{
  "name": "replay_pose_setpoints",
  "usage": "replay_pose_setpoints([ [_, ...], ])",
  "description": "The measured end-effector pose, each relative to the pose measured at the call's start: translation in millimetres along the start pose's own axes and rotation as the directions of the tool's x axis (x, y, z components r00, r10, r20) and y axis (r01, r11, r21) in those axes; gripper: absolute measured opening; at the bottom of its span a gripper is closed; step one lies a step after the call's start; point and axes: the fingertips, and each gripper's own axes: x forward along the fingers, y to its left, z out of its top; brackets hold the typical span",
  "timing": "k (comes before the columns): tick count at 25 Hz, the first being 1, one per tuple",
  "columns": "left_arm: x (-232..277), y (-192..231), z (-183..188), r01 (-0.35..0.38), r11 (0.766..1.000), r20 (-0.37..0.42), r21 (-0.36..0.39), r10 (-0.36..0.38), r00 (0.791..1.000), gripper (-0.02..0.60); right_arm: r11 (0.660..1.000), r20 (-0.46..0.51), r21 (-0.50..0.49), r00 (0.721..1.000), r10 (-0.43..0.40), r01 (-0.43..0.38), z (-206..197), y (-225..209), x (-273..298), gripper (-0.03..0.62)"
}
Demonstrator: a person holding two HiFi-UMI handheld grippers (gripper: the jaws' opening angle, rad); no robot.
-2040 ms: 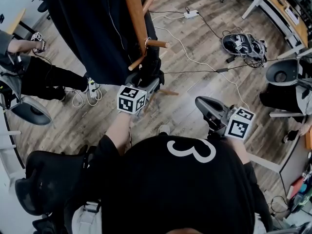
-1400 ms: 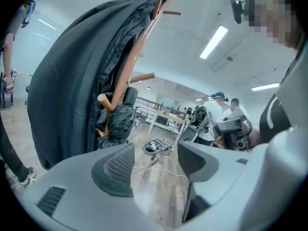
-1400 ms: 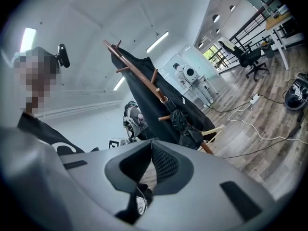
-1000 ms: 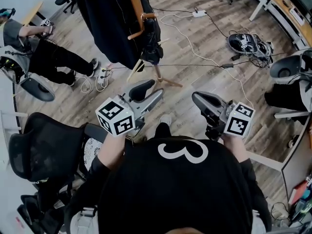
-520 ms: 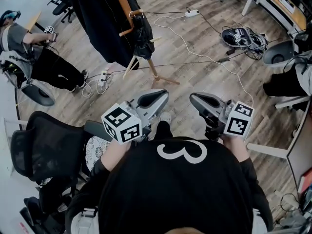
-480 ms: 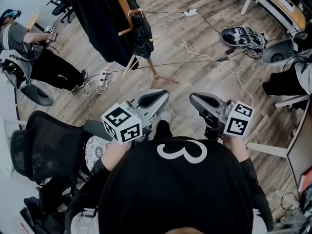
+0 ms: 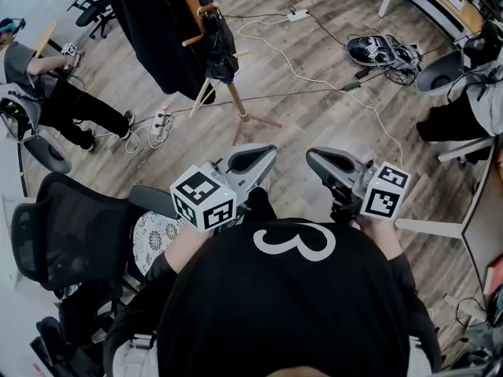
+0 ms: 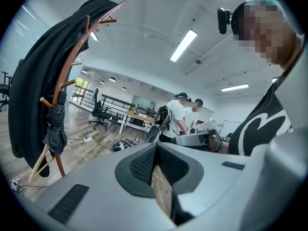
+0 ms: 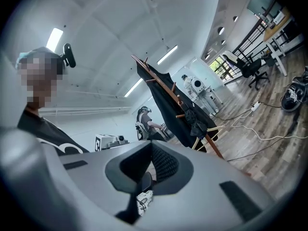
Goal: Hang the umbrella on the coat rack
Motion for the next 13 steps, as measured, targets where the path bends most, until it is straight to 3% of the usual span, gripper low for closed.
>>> replay_pose_setpoints([
  [13, 5, -12, -22, 0.014, 1.0, -0.024, -0.02, -0.014, 1.0, 0.018, 0.999, 0.008, 0.016, 0.999, -0.042, 0.042, -19, 2, -20, 0.026],
])
